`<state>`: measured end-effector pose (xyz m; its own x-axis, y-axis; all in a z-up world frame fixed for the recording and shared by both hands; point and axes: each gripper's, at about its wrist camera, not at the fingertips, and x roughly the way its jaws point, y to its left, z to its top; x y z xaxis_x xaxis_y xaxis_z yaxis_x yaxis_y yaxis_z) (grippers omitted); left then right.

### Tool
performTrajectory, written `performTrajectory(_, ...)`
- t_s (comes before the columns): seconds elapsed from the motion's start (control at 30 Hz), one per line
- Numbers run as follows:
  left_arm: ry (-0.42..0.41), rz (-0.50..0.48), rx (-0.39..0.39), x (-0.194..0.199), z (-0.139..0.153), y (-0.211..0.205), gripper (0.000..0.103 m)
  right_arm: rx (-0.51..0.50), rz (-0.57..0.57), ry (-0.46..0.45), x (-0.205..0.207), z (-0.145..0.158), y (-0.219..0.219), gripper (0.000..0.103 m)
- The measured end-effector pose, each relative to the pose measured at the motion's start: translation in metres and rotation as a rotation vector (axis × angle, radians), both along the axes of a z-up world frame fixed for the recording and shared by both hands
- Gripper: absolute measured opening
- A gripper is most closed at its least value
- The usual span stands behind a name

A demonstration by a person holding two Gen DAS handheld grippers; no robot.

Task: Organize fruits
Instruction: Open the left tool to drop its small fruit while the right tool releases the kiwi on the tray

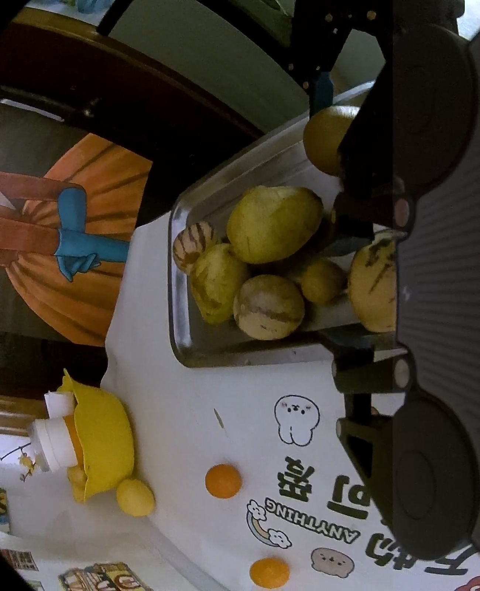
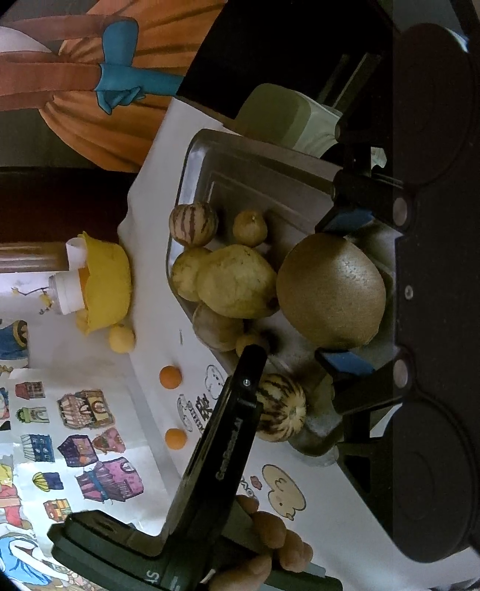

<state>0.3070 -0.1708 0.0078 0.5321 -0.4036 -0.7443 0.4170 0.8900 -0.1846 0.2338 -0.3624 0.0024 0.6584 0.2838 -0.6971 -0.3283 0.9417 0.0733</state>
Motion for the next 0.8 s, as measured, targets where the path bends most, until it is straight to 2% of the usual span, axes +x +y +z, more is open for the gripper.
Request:
performTrajectory(0.1, -0.011, 0.016, -0.009, -0.004, 0.005, 0.006, 0.062, 0.002, -0.015, -0.033, -0.006, 0.005, 0.000, 0.073)
performTrajectory(0.23, -0.035, 0.067, -0.072, -0.012, 0.016, 0.019, 0.090, 0.027, -0.046, -0.124, -0.017, 0.014, -0.001, 0.087)
performTrajectory(0.27, -0.042, 0.085, -0.108, -0.014, 0.019, 0.025, 0.093, 0.038, -0.065, -0.151, -0.021, 0.015, -0.001, 0.090)
performTrajectory(0.37, -0.037, 0.143, -0.185, -0.021, 0.024, 0.040, 0.098, 0.056, -0.094, -0.198, -0.031, 0.017, 0.001, 0.094)
performTrajectory(0.47, -0.064, 0.193, -0.216, -0.031, 0.030, 0.054, 0.102, 0.056, -0.105, -0.241, -0.046, 0.022, 0.008, 0.102)
performTrajectory(0.6, -0.137, 0.231, -0.207, -0.053, 0.040, 0.068, 0.102, 0.035, -0.148, -0.279, -0.066, 0.031, 0.016, 0.102)
performTrajectory(0.8, -0.252, 0.266, -0.165, -0.094, 0.054, 0.086, 0.102, 0.066, -0.186, -0.258, -0.095, 0.037, 0.027, 0.102)
